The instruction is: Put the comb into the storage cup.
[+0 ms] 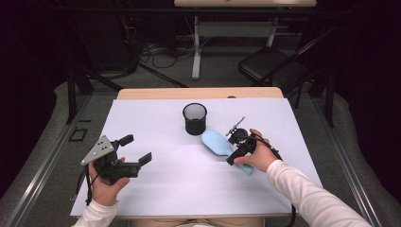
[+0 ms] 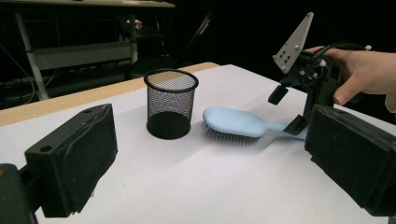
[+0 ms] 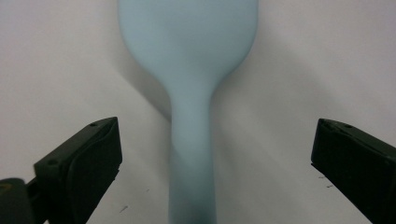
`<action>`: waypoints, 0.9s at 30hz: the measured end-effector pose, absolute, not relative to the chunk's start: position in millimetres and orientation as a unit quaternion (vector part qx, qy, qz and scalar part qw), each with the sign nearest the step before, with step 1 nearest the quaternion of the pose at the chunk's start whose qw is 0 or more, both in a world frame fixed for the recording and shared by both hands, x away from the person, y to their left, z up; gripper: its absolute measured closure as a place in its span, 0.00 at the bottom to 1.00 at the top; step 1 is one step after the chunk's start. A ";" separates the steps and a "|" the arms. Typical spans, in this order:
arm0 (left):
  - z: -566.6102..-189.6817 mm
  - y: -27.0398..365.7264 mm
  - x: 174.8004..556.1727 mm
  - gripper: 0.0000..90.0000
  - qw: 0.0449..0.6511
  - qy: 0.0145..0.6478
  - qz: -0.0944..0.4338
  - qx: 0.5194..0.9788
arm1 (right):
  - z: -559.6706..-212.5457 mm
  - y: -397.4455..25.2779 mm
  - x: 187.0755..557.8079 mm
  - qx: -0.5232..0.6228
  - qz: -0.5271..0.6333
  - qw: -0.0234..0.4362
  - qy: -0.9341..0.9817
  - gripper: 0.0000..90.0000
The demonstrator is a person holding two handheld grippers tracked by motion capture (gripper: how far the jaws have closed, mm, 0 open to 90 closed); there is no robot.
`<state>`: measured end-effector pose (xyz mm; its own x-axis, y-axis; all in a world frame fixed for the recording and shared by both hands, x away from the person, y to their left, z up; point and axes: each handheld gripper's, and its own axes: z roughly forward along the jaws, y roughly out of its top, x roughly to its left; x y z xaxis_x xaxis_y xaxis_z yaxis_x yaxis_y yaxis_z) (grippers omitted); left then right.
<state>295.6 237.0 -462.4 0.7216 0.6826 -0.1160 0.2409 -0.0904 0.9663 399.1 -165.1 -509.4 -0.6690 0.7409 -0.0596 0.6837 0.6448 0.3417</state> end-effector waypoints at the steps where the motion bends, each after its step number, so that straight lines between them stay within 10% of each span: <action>1: -462.4 237.1 295.6 0.03 0.592 0.323 0.187 0.714 | -510.7 -165.8 402.1 0.381 0.144 0.101 0.908 0.03; 27: -462.7 237.6 295.9 0.03 0.593 0.322 0.187 0.714 | -528.6 -152.5 413.7 0.360 0.130 0.087 0.920 0.29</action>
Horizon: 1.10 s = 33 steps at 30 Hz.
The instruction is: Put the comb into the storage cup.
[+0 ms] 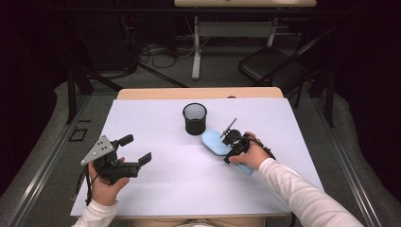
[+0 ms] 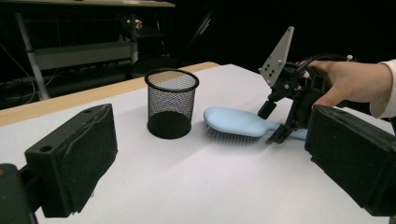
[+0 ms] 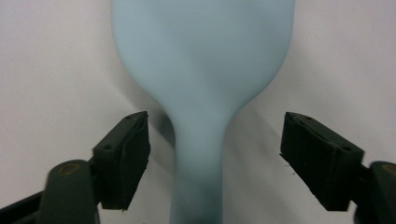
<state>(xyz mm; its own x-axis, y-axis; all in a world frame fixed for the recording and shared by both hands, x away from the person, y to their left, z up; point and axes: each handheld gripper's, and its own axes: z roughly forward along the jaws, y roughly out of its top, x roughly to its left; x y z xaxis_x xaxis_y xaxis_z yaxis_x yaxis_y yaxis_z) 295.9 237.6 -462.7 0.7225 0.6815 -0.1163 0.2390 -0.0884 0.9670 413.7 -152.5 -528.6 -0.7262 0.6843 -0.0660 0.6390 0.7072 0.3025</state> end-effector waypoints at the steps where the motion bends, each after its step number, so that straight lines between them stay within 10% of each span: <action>1: -462.7 237.7 295.9 0.03 0.593 0.322 0.187 0.714 | -528.5 -152.8 414.2 0.358 0.130 0.086 0.920 0.31; 33: -463.2 236.9 296.0 0.03 0.589 0.323 0.186 0.717 | -531.4 -149.1 417.5 0.357 0.140 0.074 0.921 0.62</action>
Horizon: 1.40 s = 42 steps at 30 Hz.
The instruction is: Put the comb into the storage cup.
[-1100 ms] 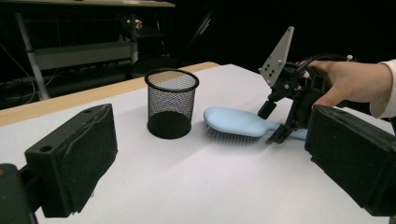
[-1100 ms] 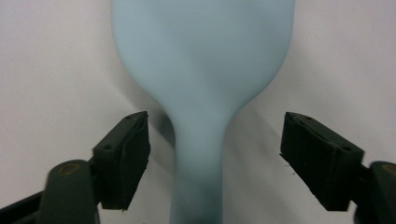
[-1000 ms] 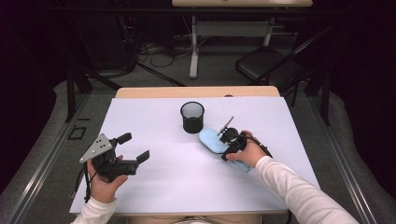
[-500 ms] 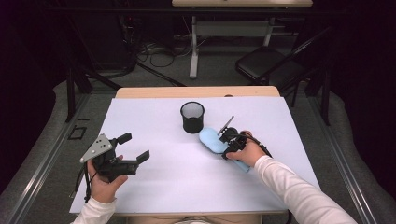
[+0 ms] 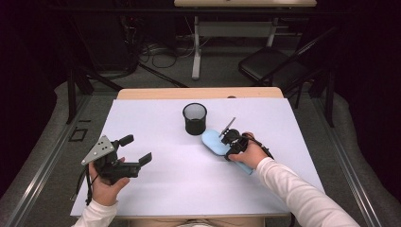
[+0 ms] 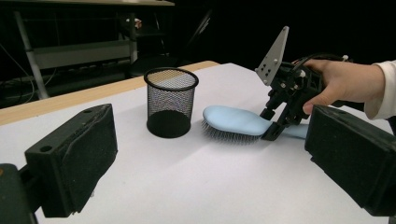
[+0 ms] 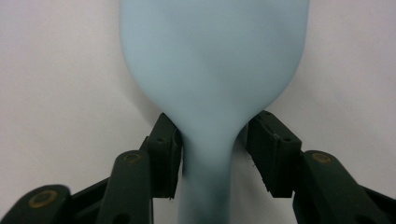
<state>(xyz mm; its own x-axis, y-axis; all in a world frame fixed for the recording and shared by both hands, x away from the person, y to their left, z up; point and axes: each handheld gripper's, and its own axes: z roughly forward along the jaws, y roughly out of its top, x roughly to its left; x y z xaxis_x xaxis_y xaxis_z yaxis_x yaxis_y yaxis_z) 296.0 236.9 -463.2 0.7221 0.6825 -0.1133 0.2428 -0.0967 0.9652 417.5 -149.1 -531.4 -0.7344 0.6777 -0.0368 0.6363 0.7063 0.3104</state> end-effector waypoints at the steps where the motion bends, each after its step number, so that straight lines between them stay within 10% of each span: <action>1: -463.2 236.9 295.9 0.03 0.590 0.323 0.187 0.716 | -531.3 -149.0 417.2 0.356 0.140 0.072 0.921 0.64; 42: -463.8 237.3 296.4 0.03 0.593 0.323 0.186 0.714 | -528.2 -158.3 411.1 0.360 0.170 0.060 0.915 0.77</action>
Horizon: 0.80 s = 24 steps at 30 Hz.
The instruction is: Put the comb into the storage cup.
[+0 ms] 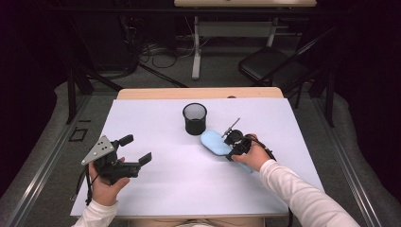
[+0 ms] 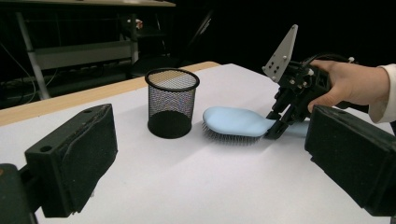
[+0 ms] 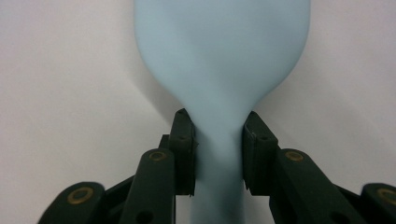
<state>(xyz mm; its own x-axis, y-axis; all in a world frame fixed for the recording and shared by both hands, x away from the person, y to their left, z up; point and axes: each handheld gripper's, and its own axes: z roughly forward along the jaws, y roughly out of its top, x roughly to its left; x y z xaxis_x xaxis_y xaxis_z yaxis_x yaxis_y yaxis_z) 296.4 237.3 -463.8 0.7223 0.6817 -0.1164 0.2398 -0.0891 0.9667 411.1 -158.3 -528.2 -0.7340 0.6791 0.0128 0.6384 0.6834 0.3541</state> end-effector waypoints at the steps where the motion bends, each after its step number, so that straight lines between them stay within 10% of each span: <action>1: -464.0 237.4 296.6 0.03 0.593 0.323 0.186 0.713 | -526.6 -158.5 410.3 0.363 0.166 0.057 0.915 0.77; 24: -464.7 236.6 297.5 0.03 0.591 0.325 0.183 0.715 | -494.5 -168.3 396.7 0.360 0.219 0.071 0.904 0.77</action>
<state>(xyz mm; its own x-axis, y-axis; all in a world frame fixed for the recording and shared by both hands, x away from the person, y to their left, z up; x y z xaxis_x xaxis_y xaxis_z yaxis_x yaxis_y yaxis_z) 297.5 236.6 -464.7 0.7216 0.6814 -0.1226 0.2492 -0.0903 0.9642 396.7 -168.3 -494.5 -0.7314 0.6814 0.0294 0.6191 0.6452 0.4477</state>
